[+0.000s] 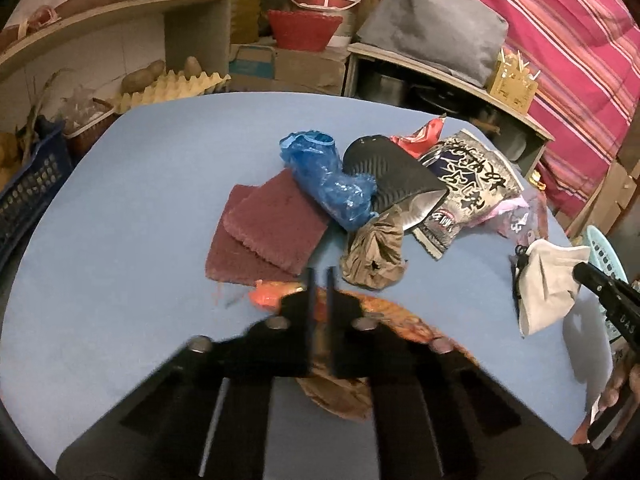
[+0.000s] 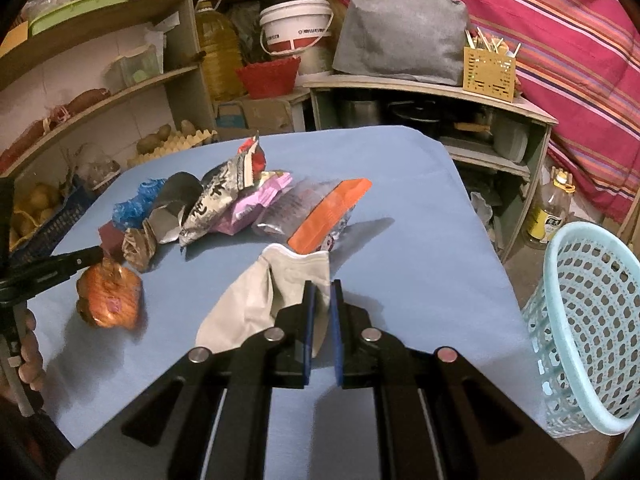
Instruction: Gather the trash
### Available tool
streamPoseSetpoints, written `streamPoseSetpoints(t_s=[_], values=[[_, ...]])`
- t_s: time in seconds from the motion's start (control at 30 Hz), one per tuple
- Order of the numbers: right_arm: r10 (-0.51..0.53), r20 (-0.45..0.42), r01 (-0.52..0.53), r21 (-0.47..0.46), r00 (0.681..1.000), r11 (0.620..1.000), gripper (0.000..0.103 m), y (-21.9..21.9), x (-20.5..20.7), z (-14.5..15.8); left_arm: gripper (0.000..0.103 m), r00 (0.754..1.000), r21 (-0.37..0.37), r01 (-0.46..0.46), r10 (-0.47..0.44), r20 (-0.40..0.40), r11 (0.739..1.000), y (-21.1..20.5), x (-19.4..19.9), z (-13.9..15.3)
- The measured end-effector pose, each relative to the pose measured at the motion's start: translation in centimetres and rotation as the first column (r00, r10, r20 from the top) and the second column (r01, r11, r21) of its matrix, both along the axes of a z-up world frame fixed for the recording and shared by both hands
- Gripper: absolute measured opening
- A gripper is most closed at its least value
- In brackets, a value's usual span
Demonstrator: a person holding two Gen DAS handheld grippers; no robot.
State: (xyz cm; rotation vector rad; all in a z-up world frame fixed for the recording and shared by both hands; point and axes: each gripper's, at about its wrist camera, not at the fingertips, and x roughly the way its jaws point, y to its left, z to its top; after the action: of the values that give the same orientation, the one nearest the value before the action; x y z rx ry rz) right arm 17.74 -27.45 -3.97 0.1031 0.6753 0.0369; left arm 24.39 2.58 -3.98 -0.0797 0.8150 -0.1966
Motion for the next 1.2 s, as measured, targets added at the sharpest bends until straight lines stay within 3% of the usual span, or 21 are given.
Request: streamPoseSetpoints(t_s=[0.43,0.67,0.7,0.77,0.87,1.07,1.2], values=[[0.014,0.120,-0.017,0.018,0.993,1.000,0.005,-0.9,-2.4,3.1,0.000,0.991,-0.042,-0.046,0.051,0.127,0.998,0.2,-3.8,4.9],[0.011,0.085,-0.017,0.076,0.996,0.997,0.005,-2.6,-2.4,2.4,0.000,0.994,-0.010,-0.063,0.063,0.088,0.998,-0.2,-4.7,4.6],[0.010,0.083,-0.017,0.078,0.997,0.997,0.005,-2.7,-2.4,2.3,0.003,0.995,0.005,-0.068,0.068,0.075,0.998,-0.6,-4.8,4.0],[0.006,0.076,-0.012,0.080,0.997,0.997,0.005,-3.0,-2.4,2.1,0.030,0.997,0.007,-0.065,0.064,0.050,0.998,-1.2,-4.9,3.1],[-0.006,0.062,0.000,0.095,0.998,0.996,0.005,-3.8,-2.2,1.8,0.052,0.996,0.024,-0.073,0.072,0.057,0.997,-1.9,-5.6,2.7],[-0.020,-0.004,0.020,0.079,1.000,0.997,0.008,-4.8,-1.2,0.5,0.073,0.992,0.037,-0.105,0.102,0.074,0.994,-0.6,-5.5,2.9],[-0.038,-0.063,0.042,0.063,0.997,0.997,0.013,-5.2,-0.6,-0.8,0.076,0.988,0.045,-0.142,0.139,0.062,0.989,1.4,-4.7,2.7]])
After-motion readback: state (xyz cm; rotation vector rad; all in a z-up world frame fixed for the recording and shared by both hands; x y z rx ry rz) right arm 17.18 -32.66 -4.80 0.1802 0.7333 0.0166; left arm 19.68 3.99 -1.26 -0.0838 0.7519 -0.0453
